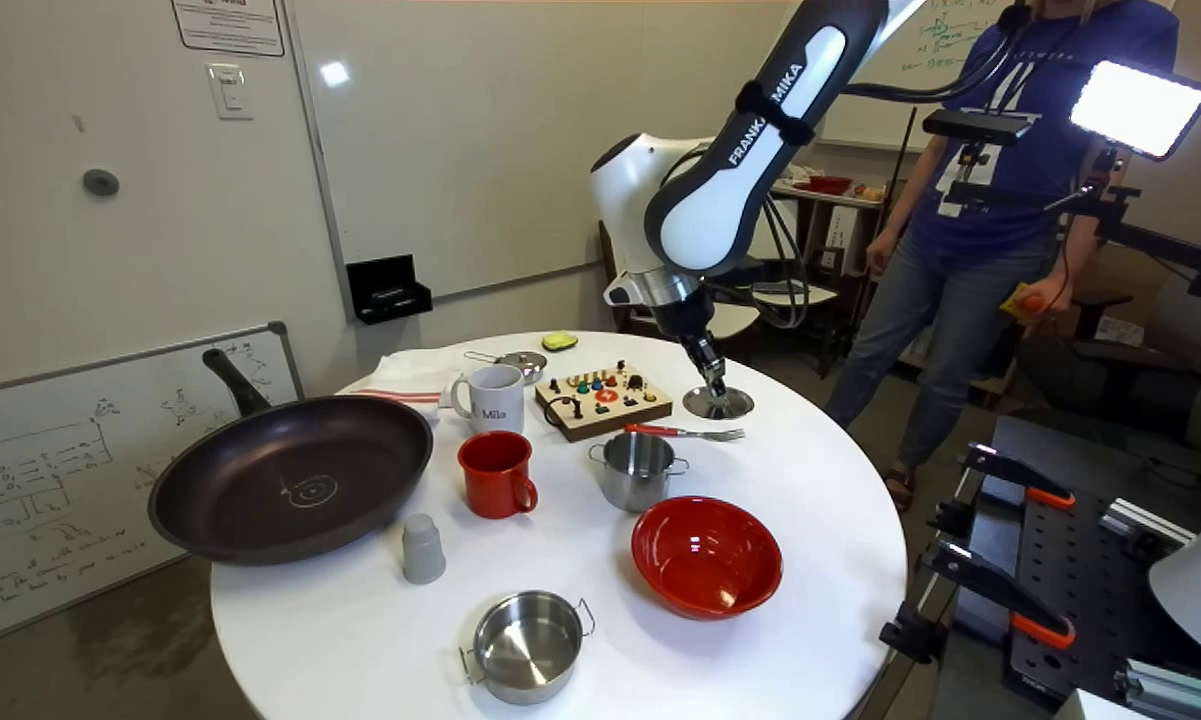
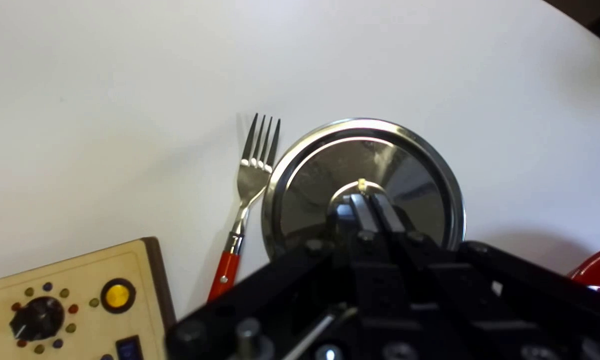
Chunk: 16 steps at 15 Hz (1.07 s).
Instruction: Pick up the lid from the pot and put it on the table, then pick up the folk and put it in the in the pot
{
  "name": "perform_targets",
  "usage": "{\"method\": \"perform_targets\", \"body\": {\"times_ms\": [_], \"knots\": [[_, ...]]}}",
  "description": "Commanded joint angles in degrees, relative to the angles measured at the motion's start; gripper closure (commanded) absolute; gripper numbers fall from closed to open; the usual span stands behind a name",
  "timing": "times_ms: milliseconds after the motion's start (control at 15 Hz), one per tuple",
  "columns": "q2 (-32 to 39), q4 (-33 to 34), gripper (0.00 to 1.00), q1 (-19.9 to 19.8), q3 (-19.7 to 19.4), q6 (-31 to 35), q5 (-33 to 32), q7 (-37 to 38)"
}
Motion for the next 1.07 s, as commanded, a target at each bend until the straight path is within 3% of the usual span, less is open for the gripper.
{"method": "perform_targets", "body": {"times_ms": [0,1000], "knots": [[2.9,2.6,0.95,-0.8,1.1,-1.7,0.5,0.9],[8.6,5.9,0.96,-1.6,2.2,-2.5,1.4,0.5]]}}
